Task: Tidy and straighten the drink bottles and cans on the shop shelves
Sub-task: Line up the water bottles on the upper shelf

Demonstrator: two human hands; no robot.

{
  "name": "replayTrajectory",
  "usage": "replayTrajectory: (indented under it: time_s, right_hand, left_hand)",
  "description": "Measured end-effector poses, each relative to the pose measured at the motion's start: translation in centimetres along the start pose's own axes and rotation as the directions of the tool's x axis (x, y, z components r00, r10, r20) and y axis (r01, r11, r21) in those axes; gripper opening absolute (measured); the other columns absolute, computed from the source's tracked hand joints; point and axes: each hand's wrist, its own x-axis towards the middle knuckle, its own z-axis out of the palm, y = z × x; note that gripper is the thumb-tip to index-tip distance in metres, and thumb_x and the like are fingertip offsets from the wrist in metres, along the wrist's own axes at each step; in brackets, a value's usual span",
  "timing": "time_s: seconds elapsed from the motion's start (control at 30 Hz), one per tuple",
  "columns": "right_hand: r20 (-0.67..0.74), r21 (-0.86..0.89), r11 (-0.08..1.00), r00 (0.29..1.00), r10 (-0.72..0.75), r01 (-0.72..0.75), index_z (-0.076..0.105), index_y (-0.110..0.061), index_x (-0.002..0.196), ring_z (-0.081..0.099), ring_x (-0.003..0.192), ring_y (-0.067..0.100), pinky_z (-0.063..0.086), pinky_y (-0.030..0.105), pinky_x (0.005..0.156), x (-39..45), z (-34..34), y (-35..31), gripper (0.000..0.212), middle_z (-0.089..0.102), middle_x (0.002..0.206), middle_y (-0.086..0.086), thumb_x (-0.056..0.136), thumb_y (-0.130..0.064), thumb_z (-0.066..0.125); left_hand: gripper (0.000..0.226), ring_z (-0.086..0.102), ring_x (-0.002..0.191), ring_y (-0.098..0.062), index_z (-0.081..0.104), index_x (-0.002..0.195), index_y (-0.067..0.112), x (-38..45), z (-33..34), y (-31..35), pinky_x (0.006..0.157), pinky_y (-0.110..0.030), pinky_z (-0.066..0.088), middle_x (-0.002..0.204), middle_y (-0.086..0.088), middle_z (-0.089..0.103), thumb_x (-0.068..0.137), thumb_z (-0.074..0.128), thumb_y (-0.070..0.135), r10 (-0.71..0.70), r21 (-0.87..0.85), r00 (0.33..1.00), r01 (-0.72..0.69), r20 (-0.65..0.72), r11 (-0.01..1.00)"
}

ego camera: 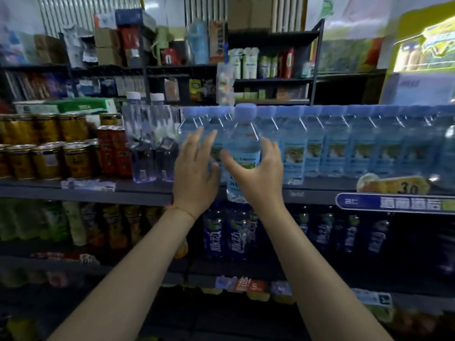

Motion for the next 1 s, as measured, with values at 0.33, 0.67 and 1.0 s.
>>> replayTrajectory:
  time_s: [0.33,0.67,1.0]
  right_hand:
    - [-0.375,-0.042,0.998,0.927,0.018,-0.036,0.04,-0.018,0.135,0.058,0.108,0.022,0.055,0.041,0.082,4.0,-8.3,4.5,0.084,0.058,0.119,0.003,0.076,-0.071,0.066]
    - [-0.325,-0.077,0.99,0.941,0.09,-0.121,0.029,-0.011,0.151,0.039,0.132,0.021,0.035,0.025,0.093,6.9,-8.9,7.8,0.074,0.039,0.145,0.007,0.093,-0.045,0.062]
    - [-0.264,-0.158,0.971,0.955,0.133,-0.179,0.021,-0.005,0.152,0.026,0.14,0.031,0.026,0.048,0.115,6.7,-8.4,9.1,0.077,0.029,0.149,0.016,0.097,-0.051,0.049]
  left_hand:
    - [0.102,-0.011,0.151,-0.04,-0.001,0.156,0.04,3.2,6.8,7.9,0.115,-0.069,-0.001,0.166,-0.009,-0.009,0.08,0.058,0.07,0.165,0.427,0.955,-0.26,0.247,0.866]
    - [0.11,-0.016,0.15,-0.038,-0.015,0.153,0.043,3.1,8.0,8.5,0.114,-0.071,0.002,0.164,-0.008,-0.021,0.074,0.05,0.085,0.042,0.465,0.958,-0.176,0.284,0.868]
    - [0.11,-0.012,0.151,-0.038,-0.014,0.154,0.042,2.8,8.3,8.3,0.113,-0.072,0.005,0.165,-0.009,-0.018,0.073,0.045,0.088,0.068,0.468,0.96,-0.193,0.27,0.863]
